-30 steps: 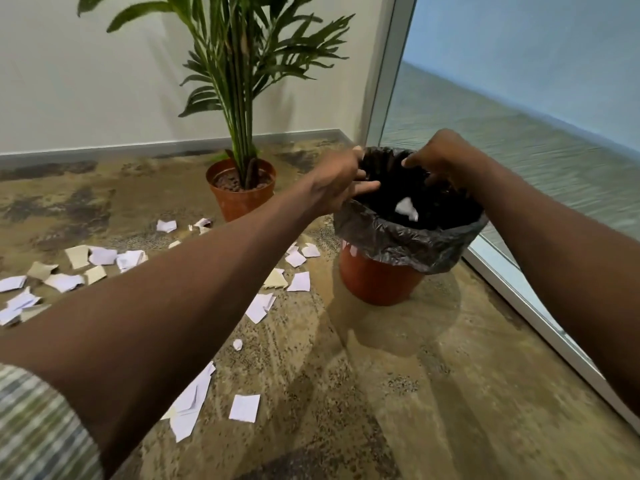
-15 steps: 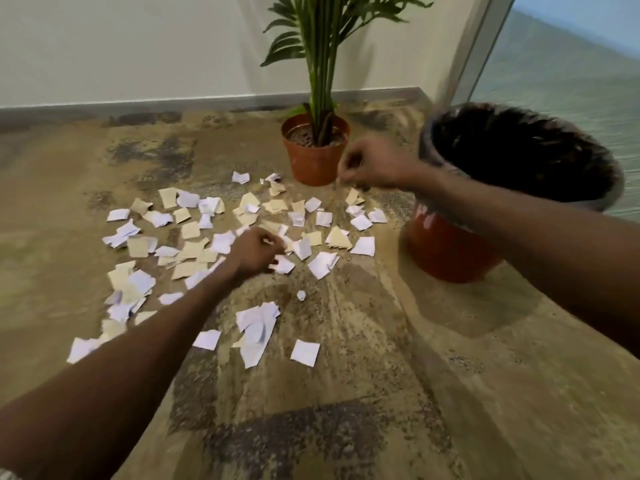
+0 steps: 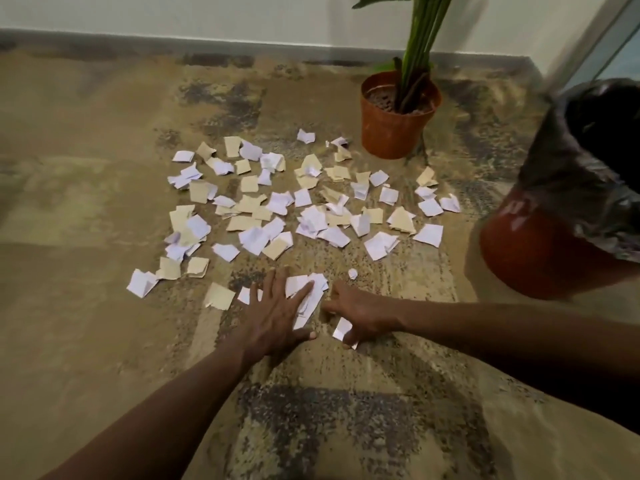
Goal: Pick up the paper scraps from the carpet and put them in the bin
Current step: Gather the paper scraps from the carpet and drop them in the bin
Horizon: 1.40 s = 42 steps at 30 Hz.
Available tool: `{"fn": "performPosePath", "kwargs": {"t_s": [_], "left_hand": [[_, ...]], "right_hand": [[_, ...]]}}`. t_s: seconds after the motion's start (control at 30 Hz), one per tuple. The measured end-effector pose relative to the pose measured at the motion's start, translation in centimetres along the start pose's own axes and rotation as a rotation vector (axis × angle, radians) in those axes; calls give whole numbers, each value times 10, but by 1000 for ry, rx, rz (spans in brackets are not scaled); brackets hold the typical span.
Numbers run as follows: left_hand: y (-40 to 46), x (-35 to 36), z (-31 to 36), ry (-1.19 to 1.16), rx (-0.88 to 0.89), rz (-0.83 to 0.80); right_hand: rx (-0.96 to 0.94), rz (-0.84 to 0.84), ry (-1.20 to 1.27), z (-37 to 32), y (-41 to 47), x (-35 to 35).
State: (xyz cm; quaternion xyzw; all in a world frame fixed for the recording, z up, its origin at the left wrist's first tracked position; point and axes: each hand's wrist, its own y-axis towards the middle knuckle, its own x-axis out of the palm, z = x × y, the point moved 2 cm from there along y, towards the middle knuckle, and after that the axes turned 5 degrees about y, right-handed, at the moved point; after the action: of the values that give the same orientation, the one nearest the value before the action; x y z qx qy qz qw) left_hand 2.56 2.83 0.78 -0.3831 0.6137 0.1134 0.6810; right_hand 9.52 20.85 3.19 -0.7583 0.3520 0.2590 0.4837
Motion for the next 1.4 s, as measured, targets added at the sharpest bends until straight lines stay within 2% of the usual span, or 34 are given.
{"fn": "performPosePath", "kwargs": {"t_s": [0.07,0.13,0.23,0.33,0.43,0.47,0.53,0.63,0.73,0.8,0.83,0.9,1.0,1.07,1.13,1.2,1.4], "left_hand": [[1,5,0,11,22,-12],[5,4,-3,-19,22,28],[12,0,-17,-89,-57,254],[13,5,-36,-193,-339,394],[9,20,-45,-365,-760,337],[8,23,-47,-471,-894,277],[11,26,-48,-687,-1034,152],[19,26,-44,-754,-945,145],[26,11,-36,-811,-663,308],[32,-1,-35,-781,-480,376],[35,-5,-35,-729,-425,366],[42,-6,-35,-562,-349,245],[50,0,-28,-330,-225,43],[51,2,-23,-197,-189,37],[47,1,-18,-98,-172,92],[42,0,-14,-96,-157,144],[27,-6,-6,-386,-101,267]], "right_hand": [[-22,9,16,4,4,0],[-8,40,145,8,10,-1],[26,204,322,16,20,-17],[31,416,344,30,28,-41],[246,777,331,65,31,-62],[382,801,307,82,32,-65],[609,684,371,111,35,-68],[645,519,469,126,46,-70],[561,421,402,106,63,-68],[498,415,341,87,71,-62],[467,425,333,79,73,-59],[421,422,303,68,73,-59],[391,224,197,56,70,-61],[353,121,60,48,66,-58],[285,113,-52,38,65,-52],[222,140,-50,32,63,-49],[63,285,145,32,54,-46]]}}
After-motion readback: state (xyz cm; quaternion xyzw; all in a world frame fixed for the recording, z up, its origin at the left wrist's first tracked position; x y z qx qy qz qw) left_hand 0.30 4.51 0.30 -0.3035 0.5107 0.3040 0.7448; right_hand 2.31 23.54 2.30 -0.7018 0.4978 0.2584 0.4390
